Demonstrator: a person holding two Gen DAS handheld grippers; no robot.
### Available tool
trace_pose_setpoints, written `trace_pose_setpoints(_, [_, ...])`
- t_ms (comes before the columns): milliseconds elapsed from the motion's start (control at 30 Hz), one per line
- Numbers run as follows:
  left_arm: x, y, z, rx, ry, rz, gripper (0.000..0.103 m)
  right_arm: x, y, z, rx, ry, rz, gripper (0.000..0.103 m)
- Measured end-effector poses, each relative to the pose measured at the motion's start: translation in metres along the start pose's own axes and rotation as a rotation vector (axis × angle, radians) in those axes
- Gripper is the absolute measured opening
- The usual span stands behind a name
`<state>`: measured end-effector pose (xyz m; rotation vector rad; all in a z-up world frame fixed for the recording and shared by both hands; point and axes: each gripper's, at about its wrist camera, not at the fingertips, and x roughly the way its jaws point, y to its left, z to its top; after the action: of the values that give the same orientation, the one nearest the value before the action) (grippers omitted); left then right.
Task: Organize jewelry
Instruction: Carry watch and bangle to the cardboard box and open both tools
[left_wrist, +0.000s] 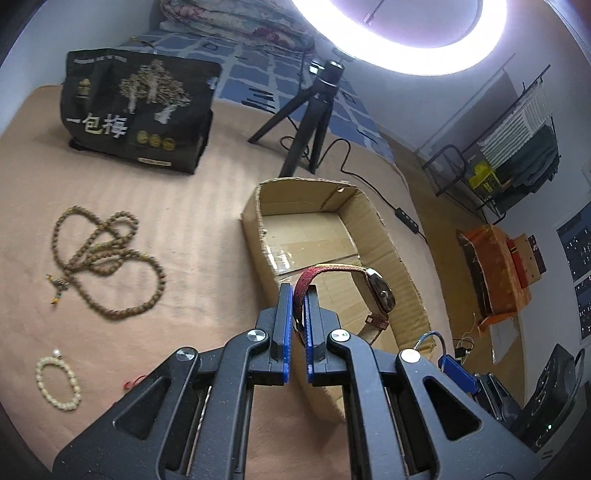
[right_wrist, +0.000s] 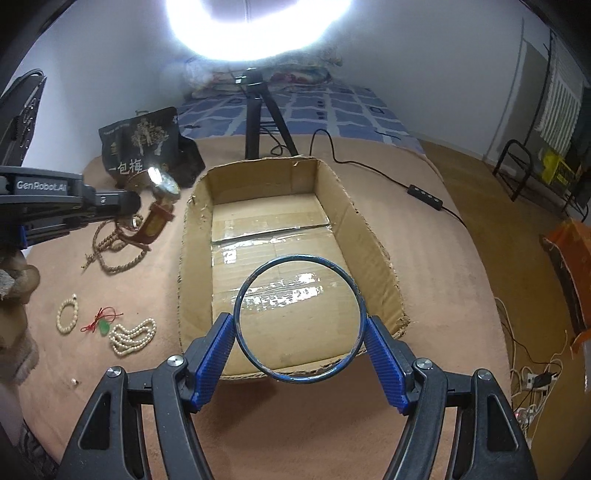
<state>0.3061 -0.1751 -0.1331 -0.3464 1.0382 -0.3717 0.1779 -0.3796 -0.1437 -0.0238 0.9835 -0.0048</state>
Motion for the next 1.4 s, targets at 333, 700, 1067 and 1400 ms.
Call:
trace_pose_setpoints(333, [0.021, -0.004, 0.003, 0.003, 0.021, 0.014, 0.003, 0.012, -0.002, 0.004, 0.007, 0.015, -0.009, 0.073])
trace_pose_setpoints(700, [0.030, -0.010, 0.004, 0.009, 0.022, -0.020, 0.018, 0.016, -0.002, 0.003, 0.008, 0.018, 0.002, 0.076])
trace_pose_setpoints(1067, [0.025, -0.016, 0.003, 0.063, 0.002, -0.020, 0.027, 0.010, -0.002, 0.003, 0.001, -0.007, -0.009, 0.090])
trace_pose_setpoints(1400, [-0.012, -0.017, 0.000, 0.155, -0.066, 0.046, 0.027, -0.004, 0.003, 0.004, -0.006, -0.041, -0.010, 0.090])
